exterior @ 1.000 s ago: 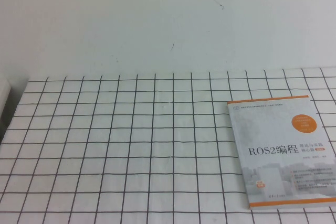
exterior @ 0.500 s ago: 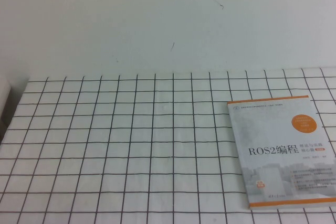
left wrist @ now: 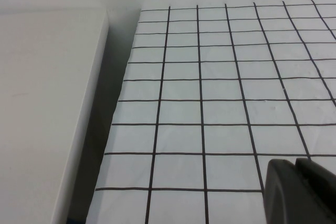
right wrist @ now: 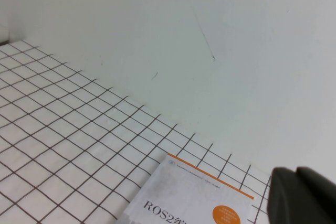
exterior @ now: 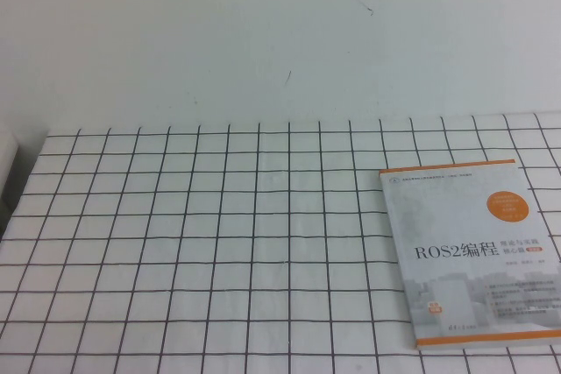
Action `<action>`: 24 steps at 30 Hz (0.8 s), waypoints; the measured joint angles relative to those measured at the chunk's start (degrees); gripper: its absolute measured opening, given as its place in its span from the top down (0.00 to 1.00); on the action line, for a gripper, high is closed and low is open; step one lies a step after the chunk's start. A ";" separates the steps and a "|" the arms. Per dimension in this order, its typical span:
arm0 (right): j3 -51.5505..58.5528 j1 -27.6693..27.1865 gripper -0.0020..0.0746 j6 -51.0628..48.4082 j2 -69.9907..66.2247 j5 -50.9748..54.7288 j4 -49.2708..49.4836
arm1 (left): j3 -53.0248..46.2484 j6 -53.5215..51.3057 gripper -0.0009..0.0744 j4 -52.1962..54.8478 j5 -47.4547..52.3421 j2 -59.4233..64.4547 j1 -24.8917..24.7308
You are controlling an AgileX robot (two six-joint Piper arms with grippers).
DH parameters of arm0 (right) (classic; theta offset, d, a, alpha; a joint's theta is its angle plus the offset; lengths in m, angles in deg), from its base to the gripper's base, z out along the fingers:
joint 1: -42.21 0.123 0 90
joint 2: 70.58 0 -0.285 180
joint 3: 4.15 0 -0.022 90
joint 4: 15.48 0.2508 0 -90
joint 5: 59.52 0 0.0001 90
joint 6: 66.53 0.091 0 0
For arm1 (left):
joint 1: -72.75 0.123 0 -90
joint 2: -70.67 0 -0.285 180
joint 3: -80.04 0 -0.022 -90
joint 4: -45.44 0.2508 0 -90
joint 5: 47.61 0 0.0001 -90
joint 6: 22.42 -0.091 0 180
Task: Close book
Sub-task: 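Close the open booklet and leave it lying on the table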
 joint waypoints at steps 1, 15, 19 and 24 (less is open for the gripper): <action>0.00 0.00 0.98 0.00 0.00 0.00 0.00 | 0.00 0.00 0.99 0.00 -0.04 0.00 0.00; 0.00 0.00 0.98 -0.72 0.00 0.00 0.00 | 0.00 -1.35 0.99 -0.09 -0.14 0.00 0.00; 0.00 0.00 0.98 -1.43 0.00 0.00 0.00 | 0.00 -1.48 0.99 -0.09 -0.14 0.00 0.00; 0.00 0.00 0.98 -1.82 0.00 0.00 -0.80 | 0.00 -1.48 0.99 -0.13 -0.14 0.00 0.00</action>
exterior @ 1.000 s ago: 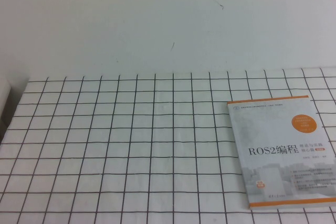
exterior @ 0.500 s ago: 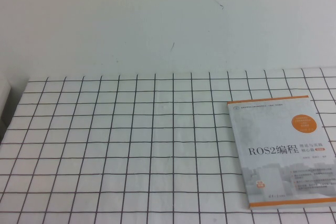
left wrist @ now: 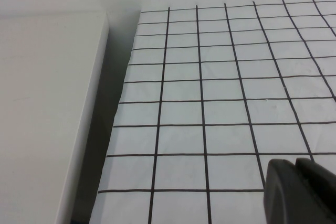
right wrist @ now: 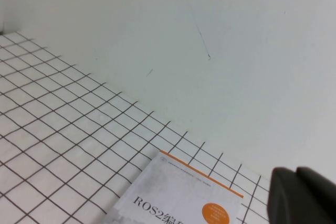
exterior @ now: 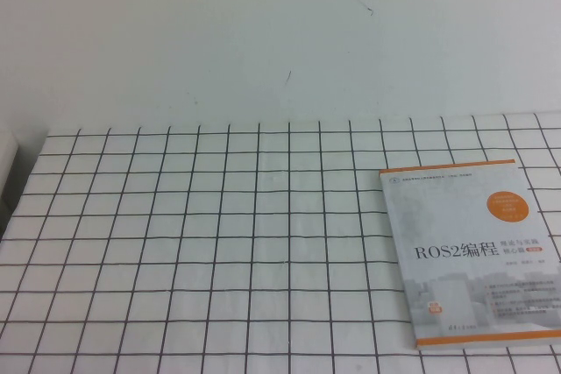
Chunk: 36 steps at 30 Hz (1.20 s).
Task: Close book
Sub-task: 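Close the open booklet and leave it lying on the table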
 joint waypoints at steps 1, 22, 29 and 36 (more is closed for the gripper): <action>0.00 0.00 0.98 0.01 0.00 0.15 -0.27 | 0.00 0.00 0.99 0.00 0.00 0.00 0.00; 26.23 0.00 0.98 23.25 4.95 -16.96 -19.41 | 0.00 0.10 0.99 0.00 0.00 0.00 0.00; 45.37 0.00 0.98 29.58 12.89 -31.93 -23.12 | 0.00 0.10 0.99 0.00 0.00 0.00 0.00; 47.88 0.00 0.98 30.72 16.02 -28.80 -22.00 | 0.00 0.10 0.99 -0.09 0.00 -0.10 0.00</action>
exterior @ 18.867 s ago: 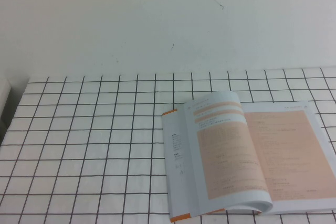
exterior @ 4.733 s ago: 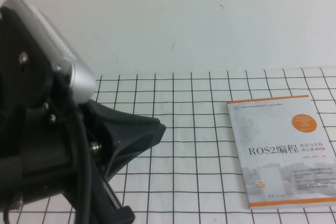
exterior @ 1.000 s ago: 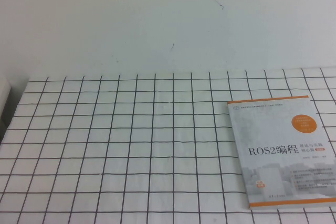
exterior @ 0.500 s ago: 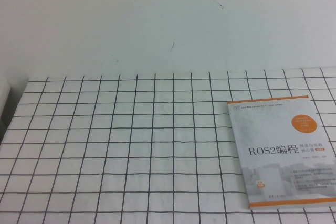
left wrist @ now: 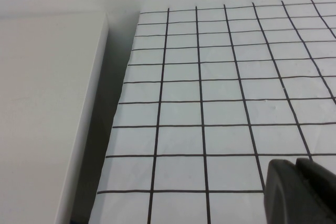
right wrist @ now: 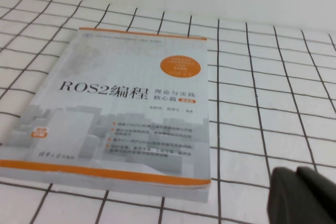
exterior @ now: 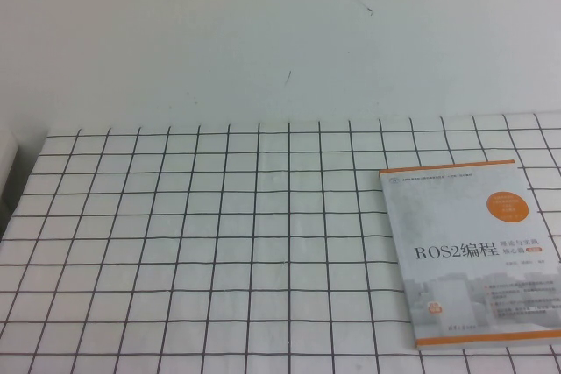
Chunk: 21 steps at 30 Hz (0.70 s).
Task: Close book
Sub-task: 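Close the open booklet and leave it lying on the table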
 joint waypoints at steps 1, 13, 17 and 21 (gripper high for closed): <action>-0.09 0.00 0.98 0.10 0.00 0.35 0.10 | 0.00 0.00 0.99 0.00 0.00 0.07 0.00; -0.13 0.00 0.98 0.23 0.00 0.69 0.23 | 0.00 0.00 0.99 0.00 0.00 0.07 0.00; -0.13 0.00 0.98 0.23 0.00 0.69 0.23 | 0.00 0.00 0.99 0.00 0.00 0.07 0.00; -0.13 0.00 0.98 0.26 0.00 0.69 0.23 | 0.00 -0.10 0.99 0.00 0.00 0.07 0.00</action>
